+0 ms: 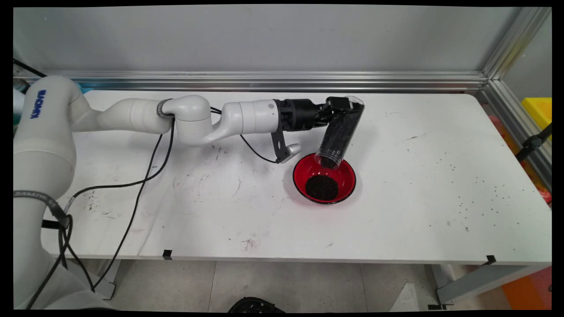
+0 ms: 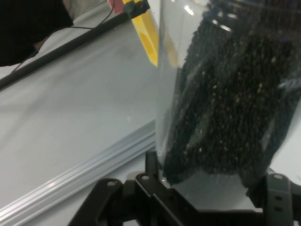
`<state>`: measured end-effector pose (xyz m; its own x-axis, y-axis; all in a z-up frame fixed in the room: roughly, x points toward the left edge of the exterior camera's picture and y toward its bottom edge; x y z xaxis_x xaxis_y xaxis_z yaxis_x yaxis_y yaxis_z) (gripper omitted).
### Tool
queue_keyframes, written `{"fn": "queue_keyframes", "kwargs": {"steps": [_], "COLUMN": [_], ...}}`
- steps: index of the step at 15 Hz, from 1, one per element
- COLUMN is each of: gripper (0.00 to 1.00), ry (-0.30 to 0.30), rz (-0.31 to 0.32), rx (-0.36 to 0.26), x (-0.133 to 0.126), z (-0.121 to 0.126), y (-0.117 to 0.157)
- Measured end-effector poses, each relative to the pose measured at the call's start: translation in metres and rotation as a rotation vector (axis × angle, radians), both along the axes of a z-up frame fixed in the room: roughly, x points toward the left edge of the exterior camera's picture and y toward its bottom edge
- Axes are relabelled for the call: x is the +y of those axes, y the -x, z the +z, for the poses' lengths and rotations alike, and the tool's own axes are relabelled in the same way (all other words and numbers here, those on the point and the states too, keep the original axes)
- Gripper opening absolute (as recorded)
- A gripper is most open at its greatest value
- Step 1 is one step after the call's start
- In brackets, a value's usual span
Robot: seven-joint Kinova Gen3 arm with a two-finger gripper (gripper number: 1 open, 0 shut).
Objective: Pour the black seasoning powder in the red bowl
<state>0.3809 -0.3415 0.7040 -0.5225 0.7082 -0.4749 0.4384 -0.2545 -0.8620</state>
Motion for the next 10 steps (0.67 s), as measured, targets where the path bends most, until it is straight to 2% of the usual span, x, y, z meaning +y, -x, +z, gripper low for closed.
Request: {"fn": "queue_keyframes", "kwargs": {"steps": [6,10], "gripper": [0.00,0.00], "ry": [-0.076,-0.149], "rz": [0.012,0.035], "rx": [0.027,0.056], "x": [0.0022,0.0012], "z": [0.0033,0.0067], "y": [-0.0029,-0.0050]}}
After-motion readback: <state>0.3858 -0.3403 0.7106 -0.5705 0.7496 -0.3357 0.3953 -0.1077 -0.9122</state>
